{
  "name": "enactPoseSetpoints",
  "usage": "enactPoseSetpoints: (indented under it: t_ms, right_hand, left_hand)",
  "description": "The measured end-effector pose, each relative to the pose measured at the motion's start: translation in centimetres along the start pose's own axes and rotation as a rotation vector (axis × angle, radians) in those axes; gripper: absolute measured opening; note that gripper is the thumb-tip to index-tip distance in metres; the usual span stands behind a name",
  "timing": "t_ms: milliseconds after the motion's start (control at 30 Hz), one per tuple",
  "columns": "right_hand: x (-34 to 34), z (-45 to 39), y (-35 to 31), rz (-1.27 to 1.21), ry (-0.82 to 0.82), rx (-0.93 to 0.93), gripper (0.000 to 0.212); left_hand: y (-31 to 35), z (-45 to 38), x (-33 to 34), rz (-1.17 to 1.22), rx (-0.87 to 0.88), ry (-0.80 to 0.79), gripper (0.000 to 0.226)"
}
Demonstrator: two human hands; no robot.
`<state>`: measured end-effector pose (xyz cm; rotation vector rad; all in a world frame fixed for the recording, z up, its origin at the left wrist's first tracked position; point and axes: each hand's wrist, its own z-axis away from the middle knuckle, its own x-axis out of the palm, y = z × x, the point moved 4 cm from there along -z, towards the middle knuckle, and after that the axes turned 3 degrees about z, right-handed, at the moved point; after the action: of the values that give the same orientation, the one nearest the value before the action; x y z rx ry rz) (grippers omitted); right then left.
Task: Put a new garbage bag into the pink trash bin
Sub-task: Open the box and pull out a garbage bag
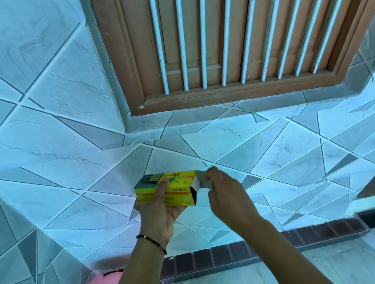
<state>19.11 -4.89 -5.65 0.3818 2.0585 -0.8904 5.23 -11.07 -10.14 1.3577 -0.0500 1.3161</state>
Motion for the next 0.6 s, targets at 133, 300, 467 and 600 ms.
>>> enactPoseSetpoints:
  t_ms: [133,300,467,600]
  right_hand:
    - [-0.4,-0.2,2.0,-0.173,0.079,-0.006,0.03]
    - [-1.1,-0.4,3.7,-0.31,0.251,0.088,0.008]
    - [-2.1,-0.1,4.6,-0.005,0.256,0.051,0.02]
    - [-0.8,0.1,2.8,0.231,0.073,-0.172,0.061]
  left_hand:
    - [0.0,-0.1,-0.3,-0.004,-0.013,0.012,0.067]
    - [-1.2,0.5,0.4,-0.055,-0.228,-0.078,0.053]
    - [-1.9,0.8,0.3,-0.022,-0.382,-0.144,0.021]
    - [-2.1,0.5,0.4,0.022,-0.342,-0.126,0.017]
